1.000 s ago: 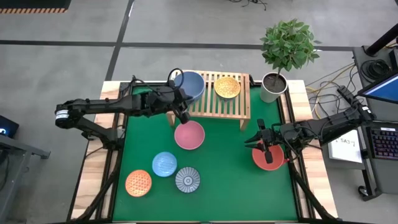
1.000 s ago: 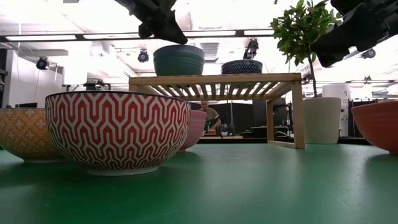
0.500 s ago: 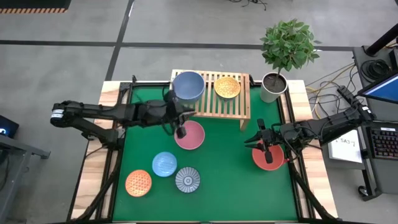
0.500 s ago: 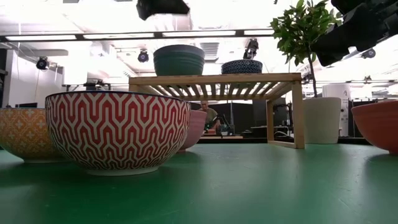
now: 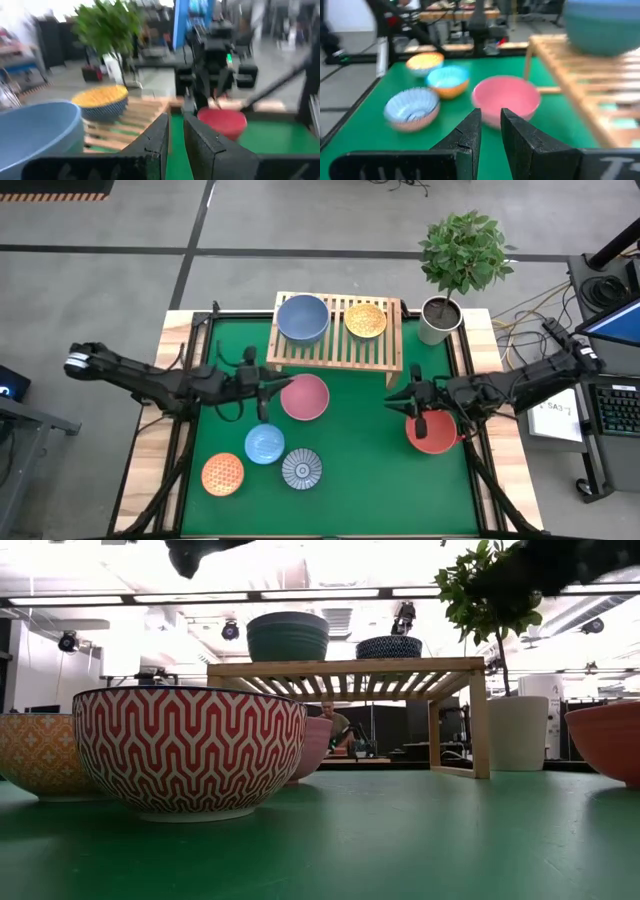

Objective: Place and stack bowls onto a shelf
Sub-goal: Stack the light blue bowl on top of the green bowl on the shelf

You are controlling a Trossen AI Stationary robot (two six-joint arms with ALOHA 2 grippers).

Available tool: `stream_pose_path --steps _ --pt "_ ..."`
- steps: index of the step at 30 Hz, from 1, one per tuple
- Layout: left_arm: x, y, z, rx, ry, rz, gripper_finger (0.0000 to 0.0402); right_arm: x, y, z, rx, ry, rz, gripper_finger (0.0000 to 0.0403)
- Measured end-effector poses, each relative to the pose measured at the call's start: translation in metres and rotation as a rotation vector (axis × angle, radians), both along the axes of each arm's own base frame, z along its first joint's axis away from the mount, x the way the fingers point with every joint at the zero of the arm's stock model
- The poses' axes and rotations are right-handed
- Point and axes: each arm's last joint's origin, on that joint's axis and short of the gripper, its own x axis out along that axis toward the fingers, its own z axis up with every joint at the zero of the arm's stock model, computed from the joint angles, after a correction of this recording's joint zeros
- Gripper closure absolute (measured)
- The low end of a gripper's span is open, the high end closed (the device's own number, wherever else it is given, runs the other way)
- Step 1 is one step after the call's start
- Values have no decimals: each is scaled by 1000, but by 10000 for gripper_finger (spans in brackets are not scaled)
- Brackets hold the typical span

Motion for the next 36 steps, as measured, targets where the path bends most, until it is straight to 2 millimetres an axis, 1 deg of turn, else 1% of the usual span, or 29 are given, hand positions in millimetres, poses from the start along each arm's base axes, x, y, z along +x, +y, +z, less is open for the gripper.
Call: stream_pose_path --steps 2,5,8,11,13,16,20,24,28,31,36 --pt "-8 2 -9 11 -75 30 361 10 1 10 -27 2 -67 339" --pt "-18 5 -20 43 -128 46 361 28 2 26 -101 0 -159 339" --pt "-27 7 -23 44 -163 46 361 47 -1 43 -152 -5 -223 340" --pt "-31 8 -27 41 -161 44 361 69 -8 58 -178 -5 -268 340" --pt "-32 8 -29 43 -152 44 361 84 -16 67 -191 -3 -308 340" --pt "-33 9 -26 21 -176 67 361 108 -34 80 -190 -10 -384 340" --pt "-35 9 -26 9 -179 68 361 139 -58 90 -214 1 -463 340" --pt "-37 10 -28 20 -147 82 361 165 -79 92 -229 54 -515 346" --pt "-41 11 -28 22 -131 92 361 183 -96 87 -233 123 -552 369" --pt "-43 12 -27 19 -138 91 361 190 -101 83 -222 156 -563 389" --pt "-47 12 -30 18 -138 91 361 194 -103 81 -213 166 -604 394"
